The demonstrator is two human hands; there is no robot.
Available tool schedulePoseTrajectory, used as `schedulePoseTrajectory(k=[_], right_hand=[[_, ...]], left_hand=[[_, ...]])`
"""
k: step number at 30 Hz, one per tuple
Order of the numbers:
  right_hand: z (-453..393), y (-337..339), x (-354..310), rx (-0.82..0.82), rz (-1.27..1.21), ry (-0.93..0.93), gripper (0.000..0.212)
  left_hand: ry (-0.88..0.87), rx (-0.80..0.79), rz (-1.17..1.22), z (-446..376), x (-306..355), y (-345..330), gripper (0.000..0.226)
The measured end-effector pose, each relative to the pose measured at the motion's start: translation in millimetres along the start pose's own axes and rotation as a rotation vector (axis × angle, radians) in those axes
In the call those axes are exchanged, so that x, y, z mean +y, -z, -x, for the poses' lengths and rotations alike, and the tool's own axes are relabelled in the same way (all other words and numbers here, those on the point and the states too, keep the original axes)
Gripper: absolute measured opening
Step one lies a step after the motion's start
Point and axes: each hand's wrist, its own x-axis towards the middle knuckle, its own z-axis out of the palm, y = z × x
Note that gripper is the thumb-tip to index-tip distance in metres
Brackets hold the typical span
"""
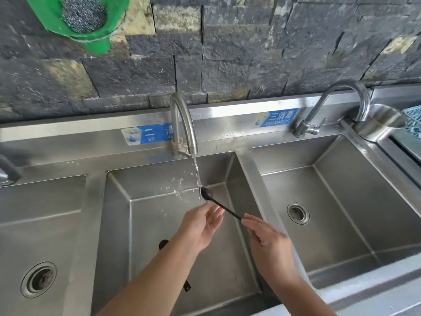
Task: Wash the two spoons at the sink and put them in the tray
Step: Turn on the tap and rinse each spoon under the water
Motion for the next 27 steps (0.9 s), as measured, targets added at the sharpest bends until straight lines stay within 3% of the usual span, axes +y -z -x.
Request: schedulePoseTrajectory(k=[5,8,10,15,22,24,27], right_hand=[[12.3,-0.8,13.7,-0.029,0.131,0.254,0.044],[18.8,-2.0,29.5,-0.109,0.106,0.278,0.045],[18.3,-0.9,39.6,-0.138,0.009,0.164,0.041],[-5.0,9.4,82.0,-0.290,-0.205,-0.486,0.031],[-51.4,45.3,198.6,-0.291,-0.425,-0.873,0.008],[-58.8,56.6,233.2,-0.333,-0.426,-0.934,0.014],[-61.9,59.8,285.9,-0.420,-0.237,-0.983,0.029]], left_hand=[[0.088,-0.215,-0.101,6.5,-35.6,-6.0,0.015],[0.079,-0.274,-0.084,1.9,-45.7,-15.1,0.016],[0.045,-0.250,-0.139,-4.8,-49.3,-23.2,0.015],[-0.053,-0.117,-0.438,-25.4,-71.3,-65.1,0.011],[-0.126,-0.177,-0.703,-78.7,-137.1,-161.1,0.023],[-0.123,-0.167,-0.816,-104.0,-163.6,-181.4,0.025],[-0.087,-0.125,-1.026,-145.1,-209.0,-197.4,0.023]])
